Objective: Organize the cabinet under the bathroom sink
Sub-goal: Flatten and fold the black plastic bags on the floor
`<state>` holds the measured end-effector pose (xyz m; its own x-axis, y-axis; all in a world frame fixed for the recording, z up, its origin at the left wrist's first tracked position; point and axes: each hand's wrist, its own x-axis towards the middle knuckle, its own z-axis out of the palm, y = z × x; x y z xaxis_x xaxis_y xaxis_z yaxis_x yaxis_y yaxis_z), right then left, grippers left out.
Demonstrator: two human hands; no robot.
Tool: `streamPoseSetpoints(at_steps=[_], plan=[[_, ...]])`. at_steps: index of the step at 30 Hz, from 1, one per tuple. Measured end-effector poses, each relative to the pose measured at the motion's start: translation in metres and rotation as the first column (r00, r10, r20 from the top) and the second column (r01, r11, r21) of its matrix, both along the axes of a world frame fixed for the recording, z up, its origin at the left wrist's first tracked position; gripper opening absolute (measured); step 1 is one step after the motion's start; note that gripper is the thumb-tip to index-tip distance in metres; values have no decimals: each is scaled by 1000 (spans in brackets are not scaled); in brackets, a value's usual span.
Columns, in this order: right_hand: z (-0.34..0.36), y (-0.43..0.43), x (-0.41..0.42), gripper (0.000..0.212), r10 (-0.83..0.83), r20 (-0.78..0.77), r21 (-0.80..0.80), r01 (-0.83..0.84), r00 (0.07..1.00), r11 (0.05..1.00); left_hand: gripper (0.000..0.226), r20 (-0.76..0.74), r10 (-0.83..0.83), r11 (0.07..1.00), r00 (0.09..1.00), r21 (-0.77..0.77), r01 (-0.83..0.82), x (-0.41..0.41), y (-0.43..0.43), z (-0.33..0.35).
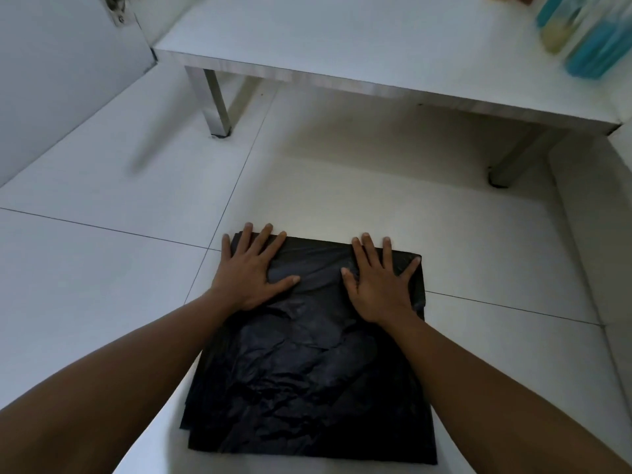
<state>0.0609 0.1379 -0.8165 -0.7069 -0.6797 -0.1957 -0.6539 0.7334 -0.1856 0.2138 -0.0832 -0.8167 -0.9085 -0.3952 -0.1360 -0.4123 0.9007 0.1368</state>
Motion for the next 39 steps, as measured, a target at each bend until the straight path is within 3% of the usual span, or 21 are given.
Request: streamPoseSetpoints(at_steps=[7, 13, 17, 19, 21, 24, 27, 32, 39], plan=[[-3, 0, -1, 67, 5, -14, 23, -5, 1000, 1000, 100, 47, -11, 997, 999, -76, 14, -3, -2, -7], [14, -5, -9, 71, 9, 151, 107, -25, 988, 994, 98, 227, -33, 999, 973, 33, 26, -10, -9, 5], [29, -9, -19, 70, 20, 249, 137, -56, 968, 989, 77, 78, 36, 998, 996, 51, -40, -20, -9, 21], [36, -8, -23, 56, 17, 218, 60, -30, 976, 998, 63, 81, 62, 998, 995, 19, -64, -30, -12, 32], [42, -7, -32, 43, 39, 130, 14, -42, 991, 999, 59, 188, 19, 999, 982, -31, -14, -40, -18, 42], [49, -5, -42, 52, 82, 90, 96, -91, 993, 991, 56, 289, -10, 1000, 957, -6, 13, -49, -24, 57], [57, -11, -46, 38, 76, 77, 173, -88, 994, 981, 45, 309, 35, 999, 950, 25, -45, -53, -24, 68], [68, -20, -56, 25, 72, 30, 168, -76, 997, 983, 26, 217, 32, 999, 976, -1, -32, -52, -26, 72], [106, -30, -80, 28, 26, -171, -104, -45, 985, 994, 15, -227, 95, 993, 969, -54, -110, -61, -46, 96]])
